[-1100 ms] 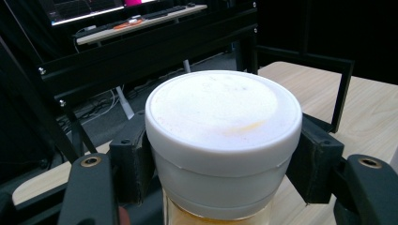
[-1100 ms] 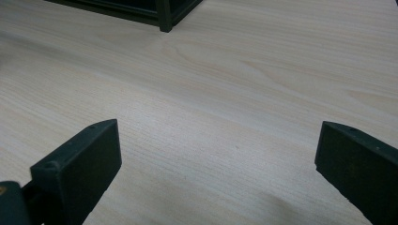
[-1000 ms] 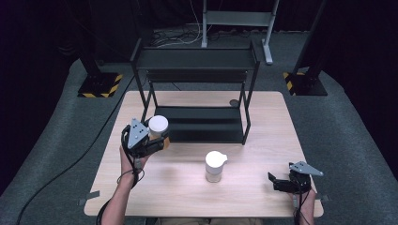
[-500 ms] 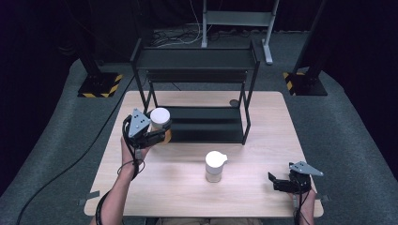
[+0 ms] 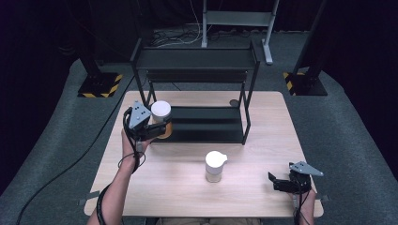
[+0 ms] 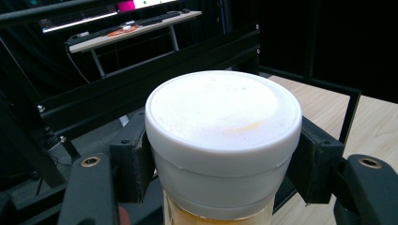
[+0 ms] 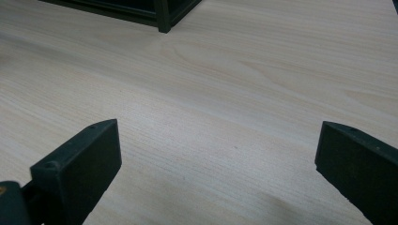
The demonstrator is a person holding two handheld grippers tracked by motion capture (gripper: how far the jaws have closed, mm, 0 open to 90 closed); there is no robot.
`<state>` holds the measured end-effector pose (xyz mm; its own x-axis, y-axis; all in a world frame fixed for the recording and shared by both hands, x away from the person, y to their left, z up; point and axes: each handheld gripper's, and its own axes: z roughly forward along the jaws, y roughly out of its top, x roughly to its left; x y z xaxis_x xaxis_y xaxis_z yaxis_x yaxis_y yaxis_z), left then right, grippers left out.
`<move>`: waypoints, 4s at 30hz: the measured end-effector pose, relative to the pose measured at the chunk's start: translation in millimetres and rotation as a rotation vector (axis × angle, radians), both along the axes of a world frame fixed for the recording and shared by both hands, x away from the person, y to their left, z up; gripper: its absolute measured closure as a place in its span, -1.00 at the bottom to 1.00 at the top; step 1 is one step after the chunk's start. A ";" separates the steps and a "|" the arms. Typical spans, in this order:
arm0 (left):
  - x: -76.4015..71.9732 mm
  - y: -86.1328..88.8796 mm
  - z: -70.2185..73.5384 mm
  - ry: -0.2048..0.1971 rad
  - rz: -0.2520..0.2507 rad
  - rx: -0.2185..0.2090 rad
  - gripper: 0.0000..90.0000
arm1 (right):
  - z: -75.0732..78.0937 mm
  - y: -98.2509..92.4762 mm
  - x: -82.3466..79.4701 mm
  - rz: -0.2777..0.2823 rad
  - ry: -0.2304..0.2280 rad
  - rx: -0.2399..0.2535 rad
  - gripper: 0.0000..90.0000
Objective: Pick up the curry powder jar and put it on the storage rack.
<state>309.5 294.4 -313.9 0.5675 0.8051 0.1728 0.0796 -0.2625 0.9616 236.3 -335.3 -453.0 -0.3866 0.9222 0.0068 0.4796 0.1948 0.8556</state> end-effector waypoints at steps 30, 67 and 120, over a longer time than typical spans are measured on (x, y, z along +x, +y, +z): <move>22.4 -4.1 35.7 -0.018 -0.020 -0.007 -0.25 | 0.0 0.5 0.0 0.004 -0.001 -0.004 -1.00; 57.7 -2.5 71.7 0.018 -0.046 -0.035 -0.25 | 0.7 0.5 1.1 0.003 0.006 -0.004 -1.00; 57.7 -3.0 132.5 -0.037 -0.105 -0.083 -0.25 | 1.4 0.3 2.5 0.006 0.013 -0.005 -1.00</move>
<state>367.2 291.4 -181.4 0.6436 0.7542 0.1302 0.0205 -0.1870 0.9821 238.8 -335.0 -451.6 -0.3917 0.9200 0.0071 0.4894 0.2019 0.8484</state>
